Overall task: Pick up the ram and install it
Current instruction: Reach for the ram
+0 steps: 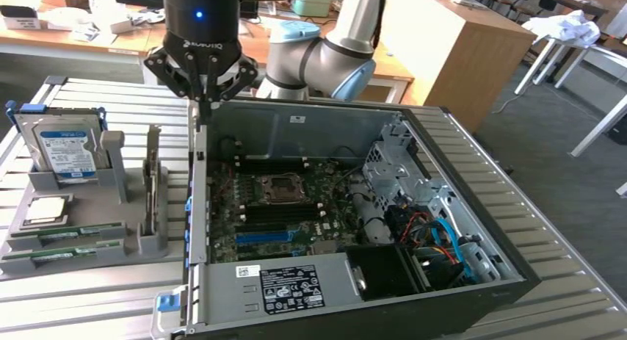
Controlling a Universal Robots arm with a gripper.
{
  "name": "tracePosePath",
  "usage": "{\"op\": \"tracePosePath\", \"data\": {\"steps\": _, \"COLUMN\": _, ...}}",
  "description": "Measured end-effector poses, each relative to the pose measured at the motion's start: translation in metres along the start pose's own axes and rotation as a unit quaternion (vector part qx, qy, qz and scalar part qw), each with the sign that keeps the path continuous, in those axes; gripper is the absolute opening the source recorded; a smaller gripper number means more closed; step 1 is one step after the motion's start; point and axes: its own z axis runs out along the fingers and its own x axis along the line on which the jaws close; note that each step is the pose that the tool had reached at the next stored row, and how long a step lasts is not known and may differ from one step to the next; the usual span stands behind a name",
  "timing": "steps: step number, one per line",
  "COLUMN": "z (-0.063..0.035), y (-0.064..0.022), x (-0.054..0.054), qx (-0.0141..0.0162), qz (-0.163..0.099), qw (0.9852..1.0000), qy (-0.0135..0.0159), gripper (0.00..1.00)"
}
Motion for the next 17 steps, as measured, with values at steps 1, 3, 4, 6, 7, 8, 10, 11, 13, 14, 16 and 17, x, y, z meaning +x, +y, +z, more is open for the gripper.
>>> {"op": "tracePosePath", "data": {"steps": 1, "z": 0.0, "y": 0.0, "x": 0.001, "qx": 0.0, "qz": 0.0, "qw": 1.0, "qy": 0.0, "gripper": 0.1}}
{"op": "tracePosePath", "data": {"steps": 3, "z": -0.0001, "y": -0.0002, "x": 0.002, "qx": 0.0, "qz": 0.0, "qw": 1.0, "qy": 0.0, "gripper": 0.1}}
{"op": "tracePosePath", "data": {"steps": 4, "z": -0.0001, "y": -0.0002, "x": 0.003, "qx": 0.0, "qz": 0.0, "qw": 1.0, "qy": 0.0, "gripper": 0.1}}
{"op": "tracePosePath", "data": {"steps": 6, "z": -0.0001, "y": -0.0004, "x": 0.005, "qx": 0.0, "qz": 0.0, "qw": 1.0, "qy": 0.0, "gripper": 0.1}}
{"op": "tracePosePath", "data": {"steps": 7, "z": -0.0001, "y": -0.0004, "x": 0.006, "qx": 0.0, "qz": 0.0, "qw": 1.0, "qy": 0.0, "gripper": 0.1}}
{"op": "tracePosePath", "data": {"steps": 8, "z": -0.0001, "y": -0.0005, "x": 0.007, "qx": 0.0, "qz": 0.0, "qw": 1.0, "qy": 0.0, "gripper": 0.1}}
{"op": "tracePosePath", "data": {"steps": 10, "z": -0.0002, "y": -0.0006, "x": 0.008, "qx": 0.0, "qz": 0.0, "qw": 1.0, "qy": 0.0, "gripper": 0.1}}
{"op": "tracePosePath", "data": {"steps": 11, "z": -0.0002, "y": -0.0006, "x": 0.009, "qx": 0.0, "qz": 0.0, "qw": 1.0, "qy": 0.0, "gripper": 0.1}}
{"op": "tracePosePath", "data": {"steps": 13, "z": -0.0003, "y": -0.0008, "x": 0.01, "qx": 0.0, "qz": 0.0, "qw": 1.0, "qy": 0.0, "gripper": 0.1}}
{"op": "tracePosePath", "data": {"steps": 14, "z": -0.0003, "y": -0.0008, "x": 0.011, "qx": 0.0, "qz": 0.0, "qw": 1.0, "qy": 0.0, "gripper": 0.1}}
{"op": "tracePosePath", "data": {"steps": 16, "z": -0.0003, "y": -0.0009, "x": 0.012, "qx": 0.0, "qz": 0.0, "qw": 1.0, "qy": 0.0, "gripper": 0.1}}
{"op": "tracePosePath", "data": {"steps": 17, "z": -0.0004, "y": -0.001, "x": 0.013, "qx": 0.0, "qz": 0.0, "qw": 1.0, "qy": 0.0, "gripper": 0.1}}
